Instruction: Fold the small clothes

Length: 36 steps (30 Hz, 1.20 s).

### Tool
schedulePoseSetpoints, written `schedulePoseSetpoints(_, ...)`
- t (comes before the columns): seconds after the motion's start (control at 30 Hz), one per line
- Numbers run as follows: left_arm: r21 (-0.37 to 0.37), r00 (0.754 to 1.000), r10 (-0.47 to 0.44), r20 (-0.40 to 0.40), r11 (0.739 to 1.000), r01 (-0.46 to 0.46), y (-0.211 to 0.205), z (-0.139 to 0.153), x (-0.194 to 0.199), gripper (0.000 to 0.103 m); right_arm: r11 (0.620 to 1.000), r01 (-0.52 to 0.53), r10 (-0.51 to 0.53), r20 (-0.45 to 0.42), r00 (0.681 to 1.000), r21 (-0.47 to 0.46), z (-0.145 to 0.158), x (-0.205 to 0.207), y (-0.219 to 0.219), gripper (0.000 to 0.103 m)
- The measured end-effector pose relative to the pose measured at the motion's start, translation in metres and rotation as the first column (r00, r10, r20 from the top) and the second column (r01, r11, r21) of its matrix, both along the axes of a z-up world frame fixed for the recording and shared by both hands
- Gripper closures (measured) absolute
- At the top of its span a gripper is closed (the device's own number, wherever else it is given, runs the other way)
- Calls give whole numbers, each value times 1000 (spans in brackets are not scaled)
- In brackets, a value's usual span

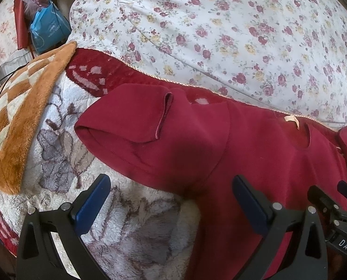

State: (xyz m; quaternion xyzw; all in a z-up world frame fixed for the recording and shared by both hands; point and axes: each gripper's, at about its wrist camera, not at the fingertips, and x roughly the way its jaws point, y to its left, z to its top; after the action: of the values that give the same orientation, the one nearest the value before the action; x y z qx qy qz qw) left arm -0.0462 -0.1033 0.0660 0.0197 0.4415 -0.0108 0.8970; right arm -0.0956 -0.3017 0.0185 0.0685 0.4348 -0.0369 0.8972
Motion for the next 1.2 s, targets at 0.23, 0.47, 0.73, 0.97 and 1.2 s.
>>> schedulePoseSetpoints(0.23, -4, 1000, 3, -3, 1000, -3, 1, 0, 1, 0, 1000, -18, 18, -7, 1000, -13, 0, 1, 5, 2)
schedulePoseSetpoints(0.47, -1, 1000, 0, -6, 1000, 0, 2, 0, 1, 0, 1000, -23, 22, -12, 1000, -22, 0, 3, 6, 2)
schedulePoseSetpoints(0.73, -4, 1000, 7, -6, 1000, -7, 3, -1, 2, 0, 999, -22, 22, -20, 1000, -23, -1, 4, 6, 2)
schedulePoseSetpoints(0.97, -4, 1000, 9, -8, 1000, -9, 6, -1, 3, 0, 999, -31, 31, -23, 999, -28, -2, 6, 11, 2)
schedulePoseSetpoints(1.2, -6, 999, 51, -17, 999, -51, 27, -1, 7, 0, 998, -56, 56, -23, 998, -25, -2, 12, 19, 2)
